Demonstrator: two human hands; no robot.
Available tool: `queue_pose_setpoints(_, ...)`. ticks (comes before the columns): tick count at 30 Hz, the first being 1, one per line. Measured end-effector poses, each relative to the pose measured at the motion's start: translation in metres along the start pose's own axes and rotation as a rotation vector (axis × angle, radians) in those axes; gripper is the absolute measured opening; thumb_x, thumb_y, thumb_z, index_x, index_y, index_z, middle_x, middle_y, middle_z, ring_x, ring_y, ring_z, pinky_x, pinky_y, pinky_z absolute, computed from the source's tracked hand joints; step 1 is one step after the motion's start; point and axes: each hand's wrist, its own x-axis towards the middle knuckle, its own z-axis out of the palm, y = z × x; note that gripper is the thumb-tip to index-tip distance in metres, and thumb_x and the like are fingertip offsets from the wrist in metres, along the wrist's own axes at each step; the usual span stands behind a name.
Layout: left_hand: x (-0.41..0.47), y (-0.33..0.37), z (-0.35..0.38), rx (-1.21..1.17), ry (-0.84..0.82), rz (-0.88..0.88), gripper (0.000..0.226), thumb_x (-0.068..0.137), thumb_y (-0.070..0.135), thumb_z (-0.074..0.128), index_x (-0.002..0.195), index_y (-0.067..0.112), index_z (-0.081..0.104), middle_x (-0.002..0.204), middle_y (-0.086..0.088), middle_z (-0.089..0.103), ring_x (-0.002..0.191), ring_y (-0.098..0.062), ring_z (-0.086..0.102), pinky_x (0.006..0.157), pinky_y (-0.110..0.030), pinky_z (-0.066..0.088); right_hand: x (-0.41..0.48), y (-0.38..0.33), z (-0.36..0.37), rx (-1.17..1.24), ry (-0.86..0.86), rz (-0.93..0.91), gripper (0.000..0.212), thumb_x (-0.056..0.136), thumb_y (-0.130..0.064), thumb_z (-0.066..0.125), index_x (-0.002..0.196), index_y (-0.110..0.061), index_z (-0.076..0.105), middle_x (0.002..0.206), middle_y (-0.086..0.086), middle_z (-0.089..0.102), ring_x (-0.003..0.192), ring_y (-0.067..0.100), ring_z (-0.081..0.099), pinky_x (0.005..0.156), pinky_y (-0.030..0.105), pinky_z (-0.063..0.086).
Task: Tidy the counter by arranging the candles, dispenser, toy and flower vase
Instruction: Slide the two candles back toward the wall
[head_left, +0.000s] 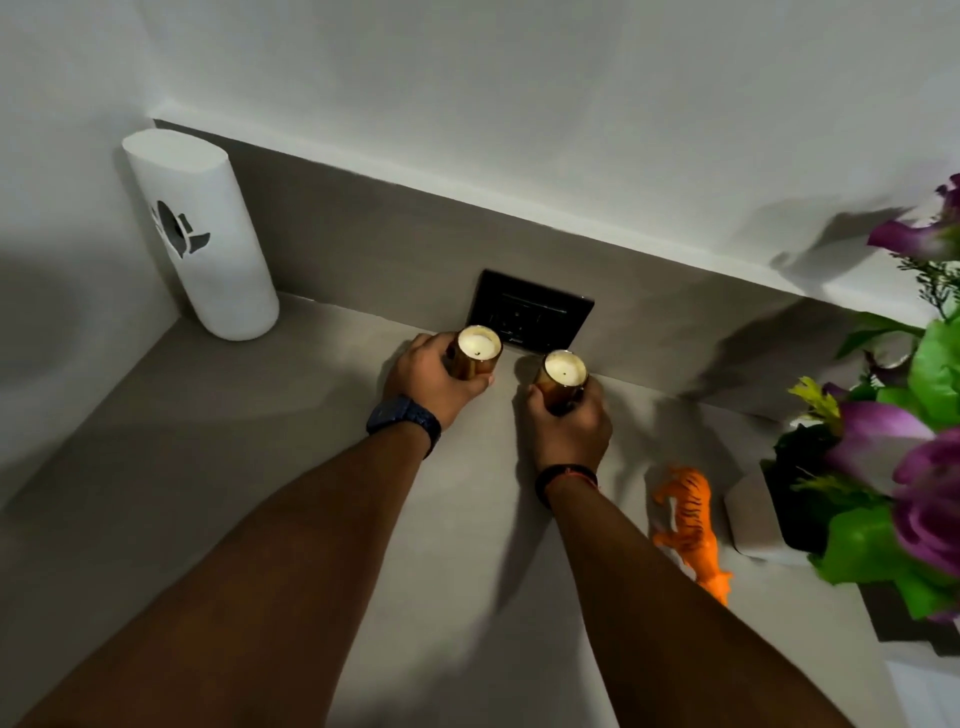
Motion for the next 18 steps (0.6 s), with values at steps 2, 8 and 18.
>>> queue_pose_setpoints(2,-0.001,-0.003,0.003,-0.009,0.023,0.003,0.055,0.062,0.033,0.088,0.110,0.016,0.066,0.104,-0.007,0.063,0.088,-0.027,0.059,0.071,-0.028,0.044,-0.001,0.002,0.002,-0.009,0.012,-0.013,0.058,0.072,-0.029,0.078,0.122,-0.011,0.056,0.116,0.013,0.062,0.104,0.030,0.059,0.084,0.026,0.040)
queue_pose_setpoints(8,-0.012,-0.006,0.001,-0.040,0.068,-0.031,0.093,0.049,0.045,0.093,0.129,0.018,0.053,0.119,-0.007,0.058,0.101,-0.025,0.057,0.083,-0.040,0.052,-0.006,-0.001,-0.001,0.050,-0.030,0.066,0.079,0.067,-0.034,0.083,0.133,-0.014,0.045,0.128,0.011,0.055,0.114,0.027,0.055,0.091,0.028,0.039)
queue_pose_setpoints(18,-0.084,0.025,0.002,-0.025,0.146,-0.068,0.063,0.071,0.051,0.076,0.122,0.019,0.055,0.125,-0.008,0.051,0.118,-0.029,0.042,0.097,-0.046,0.042,-0.040,-0.026,-0.063,0.151,0.118,-0.084,0.034,0.083,-0.023,0.066,0.115,-0.011,0.058,0.104,0.003,0.062,0.070,0.015,0.060,0.068,0.027,0.049)
